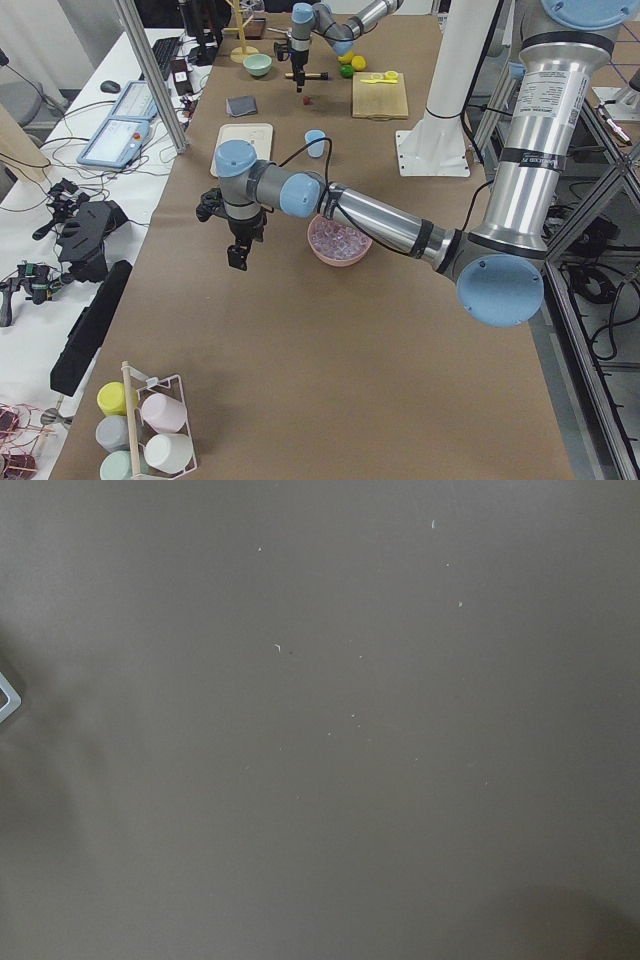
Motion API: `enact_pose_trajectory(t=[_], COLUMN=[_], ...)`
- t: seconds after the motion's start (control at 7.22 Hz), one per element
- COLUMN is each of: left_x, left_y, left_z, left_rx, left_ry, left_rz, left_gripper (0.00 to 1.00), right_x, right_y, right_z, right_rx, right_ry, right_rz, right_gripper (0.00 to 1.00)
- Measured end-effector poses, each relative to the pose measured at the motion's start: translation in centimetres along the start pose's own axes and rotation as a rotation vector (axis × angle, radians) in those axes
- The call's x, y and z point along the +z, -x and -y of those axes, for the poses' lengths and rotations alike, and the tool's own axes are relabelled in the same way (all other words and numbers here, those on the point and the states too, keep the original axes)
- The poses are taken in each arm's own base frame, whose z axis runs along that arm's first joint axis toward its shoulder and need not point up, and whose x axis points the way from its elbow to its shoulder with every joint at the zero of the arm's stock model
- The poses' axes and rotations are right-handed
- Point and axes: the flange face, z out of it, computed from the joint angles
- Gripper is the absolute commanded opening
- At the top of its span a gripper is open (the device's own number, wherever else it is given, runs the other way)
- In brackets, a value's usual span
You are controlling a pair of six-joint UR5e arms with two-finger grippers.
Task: Mash ice and strawberries in cup
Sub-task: 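Lower the right gripper onto the red strawberry and close on it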
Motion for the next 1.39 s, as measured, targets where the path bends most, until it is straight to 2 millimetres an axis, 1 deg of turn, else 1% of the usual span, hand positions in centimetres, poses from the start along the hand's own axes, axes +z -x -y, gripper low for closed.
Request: enact_pose_trajectory(t=[0.14, 0.28, 0.42, 0.55, 0.83, 1.11, 1.39], left_x=[0.2, 0.2, 0.1, 0.1, 0.0, -0.1, -0.3], left_y=[0.3, 0.5, 0.6, 0.7, 0.7, 0.7, 0.5], left_z=[-0.3, -0.5, -0.6, -0.7, -0.7, -0.6, -0.6], left_rx=[-0.005, -0.009, -0.012, -0.013, -0.012, -0.011, -0.007], left_ry=[0.004, 0.005, 0.004, 0.003, 0.001, 0.0, -0.004], left_rz=[0.001, 0.001, 0.002, 0.003, 0.003, 0.004, 0.004], left_gripper=[0.98, 0.98, 0.98, 0.98, 0.98, 0.98, 0.98], right_x=[1.2, 2.4, 3.6, 4.3, 4.3, 3.8, 3.4], right_y=[1.1, 1.5, 1.4, 1.2, 1.2, 1.0, 0.7], right_z=[-0.6, -1.1, -1.4, -1.6, -1.8, -2.3, -3.0], right_rx=[-0.011, -0.018, -0.023, -0.021, -0.01, -0.004, -0.001], right_ry=[0.002, 0.0, -0.003, -0.005, -0.008, -0.004, 0.005], right_rz=[-0.006, -0.007, -0.003, 0.001, 0.012, 0.024, 0.031], right_gripper=[1.0, 1.0, 0.98, 0.94, 0.9, 0.86, 0.76])
